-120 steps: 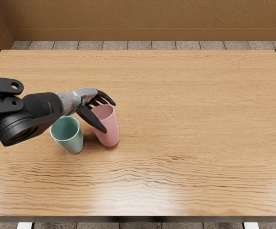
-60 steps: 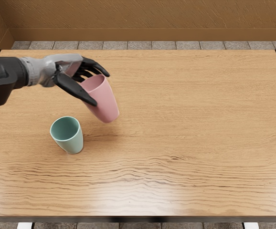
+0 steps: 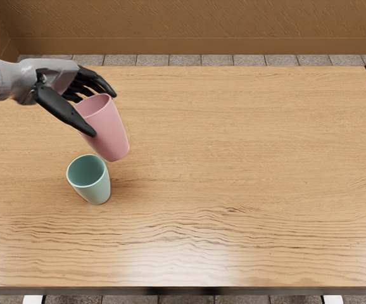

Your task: Pick up cup and place in cup with left hand

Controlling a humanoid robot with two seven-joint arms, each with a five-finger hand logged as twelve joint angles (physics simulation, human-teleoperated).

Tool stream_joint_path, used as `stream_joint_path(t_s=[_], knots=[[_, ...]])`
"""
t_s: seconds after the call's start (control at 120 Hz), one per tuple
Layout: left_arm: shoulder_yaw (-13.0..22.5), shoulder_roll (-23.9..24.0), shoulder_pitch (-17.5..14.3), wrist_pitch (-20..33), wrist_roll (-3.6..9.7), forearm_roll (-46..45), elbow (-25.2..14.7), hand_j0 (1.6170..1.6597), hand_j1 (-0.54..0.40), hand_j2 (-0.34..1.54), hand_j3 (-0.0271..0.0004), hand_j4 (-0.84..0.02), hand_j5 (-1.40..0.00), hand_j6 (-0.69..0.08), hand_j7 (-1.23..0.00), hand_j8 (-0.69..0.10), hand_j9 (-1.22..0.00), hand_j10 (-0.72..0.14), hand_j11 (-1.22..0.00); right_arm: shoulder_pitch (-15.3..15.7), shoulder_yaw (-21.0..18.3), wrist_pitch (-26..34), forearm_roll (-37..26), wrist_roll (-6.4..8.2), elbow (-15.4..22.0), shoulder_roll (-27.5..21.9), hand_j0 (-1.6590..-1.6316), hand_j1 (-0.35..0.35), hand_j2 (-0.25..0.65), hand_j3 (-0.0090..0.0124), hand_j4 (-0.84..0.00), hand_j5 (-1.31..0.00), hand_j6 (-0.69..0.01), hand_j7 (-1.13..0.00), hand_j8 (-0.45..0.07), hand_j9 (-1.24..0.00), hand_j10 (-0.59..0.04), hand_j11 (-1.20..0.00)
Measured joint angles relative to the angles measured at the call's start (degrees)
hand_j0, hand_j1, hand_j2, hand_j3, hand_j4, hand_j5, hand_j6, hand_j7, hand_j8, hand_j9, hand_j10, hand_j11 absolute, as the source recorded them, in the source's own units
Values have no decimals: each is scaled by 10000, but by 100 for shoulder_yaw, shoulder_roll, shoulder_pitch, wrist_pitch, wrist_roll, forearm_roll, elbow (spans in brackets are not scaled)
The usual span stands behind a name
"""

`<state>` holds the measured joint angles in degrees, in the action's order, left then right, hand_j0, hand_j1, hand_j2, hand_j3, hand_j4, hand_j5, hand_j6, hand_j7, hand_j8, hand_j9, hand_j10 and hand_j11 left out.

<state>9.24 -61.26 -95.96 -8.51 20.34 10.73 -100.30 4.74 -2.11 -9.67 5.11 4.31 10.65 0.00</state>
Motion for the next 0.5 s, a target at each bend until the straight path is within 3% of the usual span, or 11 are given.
stream_joint_path(t_s=[0.5], knots=[[213,-218,105,36,164,351,-16,16530,-1310,981,0,-4174,-7517,-2447,-7401,-2073,-7406,-3163,-7267,0,1,0,1,0,-1,0,-16581,-3310,-31,0,-149,-195,-148,-195,-149,-195,-149,-195]])
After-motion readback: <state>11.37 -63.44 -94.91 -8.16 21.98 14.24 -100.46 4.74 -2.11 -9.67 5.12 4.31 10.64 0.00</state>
